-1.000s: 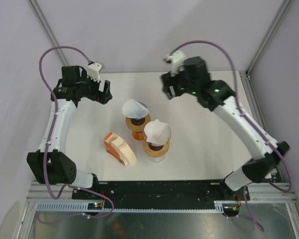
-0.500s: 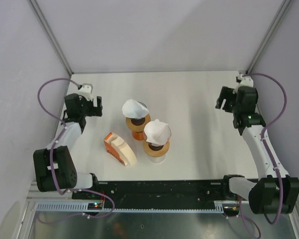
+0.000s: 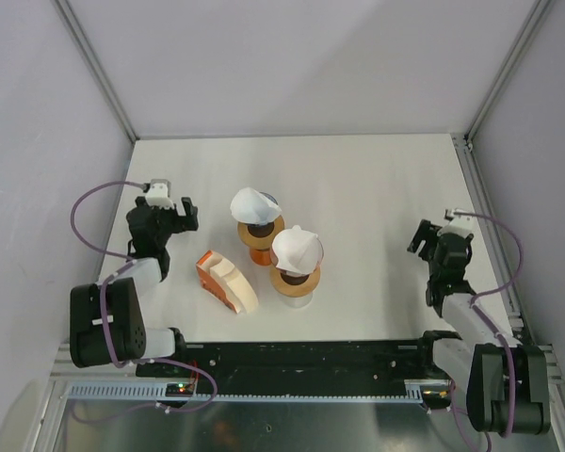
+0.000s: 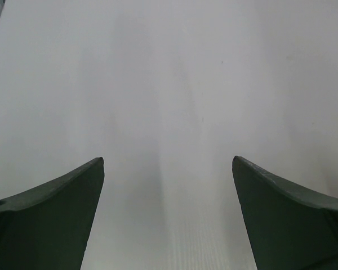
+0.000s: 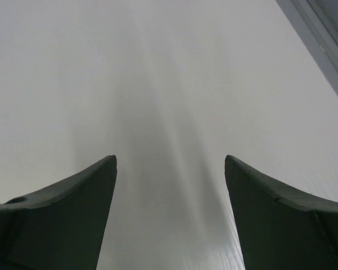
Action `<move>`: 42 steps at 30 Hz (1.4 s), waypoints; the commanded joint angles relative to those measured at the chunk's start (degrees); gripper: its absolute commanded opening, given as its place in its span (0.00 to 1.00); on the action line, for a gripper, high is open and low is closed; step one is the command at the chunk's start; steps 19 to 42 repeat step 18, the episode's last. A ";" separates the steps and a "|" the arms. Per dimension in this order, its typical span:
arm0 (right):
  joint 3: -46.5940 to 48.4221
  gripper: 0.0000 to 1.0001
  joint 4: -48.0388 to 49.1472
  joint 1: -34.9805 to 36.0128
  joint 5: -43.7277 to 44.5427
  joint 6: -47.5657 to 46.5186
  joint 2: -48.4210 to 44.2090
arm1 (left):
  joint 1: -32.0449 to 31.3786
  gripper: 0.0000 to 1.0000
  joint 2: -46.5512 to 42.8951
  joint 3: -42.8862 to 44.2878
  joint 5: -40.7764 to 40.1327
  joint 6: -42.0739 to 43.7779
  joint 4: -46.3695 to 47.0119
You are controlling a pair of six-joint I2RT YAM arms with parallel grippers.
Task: Place the coffee filter in the dripper
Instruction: Reset both arms
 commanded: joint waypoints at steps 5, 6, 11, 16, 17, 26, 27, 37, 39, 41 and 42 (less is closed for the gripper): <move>-12.02 0.82 26.91 -0.11 1.21 -2.01 -0.33 | 0.70 1.00 1.38 -2.74 4.99 -5.73 8.60; -12.45 0.82 27.89 -0.09 0.89 -1.99 -0.19 | 0.70 1.00 2.08 -2.97 4.71 -5.76 8.89; -12.78 0.82 30.40 0.02 0.65 -2.74 1.25 | 0.70 1.00 2.99 -3.17 4.68 -5.89 9.52; -12.65 0.82 31.36 0.02 0.65 -2.76 2.14 | 0.70 1.00 3.51 -3.05 4.31 -5.81 9.91; -12.63 0.82 31.43 0.02 0.61 -2.76 2.19 | 0.70 1.00 3.63 -3.00 4.06 -5.88 10.12; -12.63 0.82 31.43 0.02 0.55 -2.76 2.17 | 0.66 1.00 3.78 -2.93 3.59 -6.18 10.22; -12.63 0.82 31.43 0.02 0.55 -2.76 2.17 | 0.66 1.00 3.78 -2.93 3.59 -6.18 10.22; -12.63 0.82 31.43 0.02 0.55 -2.76 2.17 | 0.66 1.00 3.78 -2.93 3.59 -6.18 10.22; -12.63 0.82 31.43 0.02 0.55 -2.76 2.17 | 0.66 1.00 3.78 -2.93 3.59 -6.18 10.22; -12.63 0.82 31.43 0.02 0.55 -2.76 2.17 | 0.66 1.00 3.78 -2.93 3.59 -6.18 10.22; -12.63 0.82 31.43 0.02 0.55 -2.76 2.17 | 0.66 1.00 3.78 -2.93 3.59 -6.18 10.22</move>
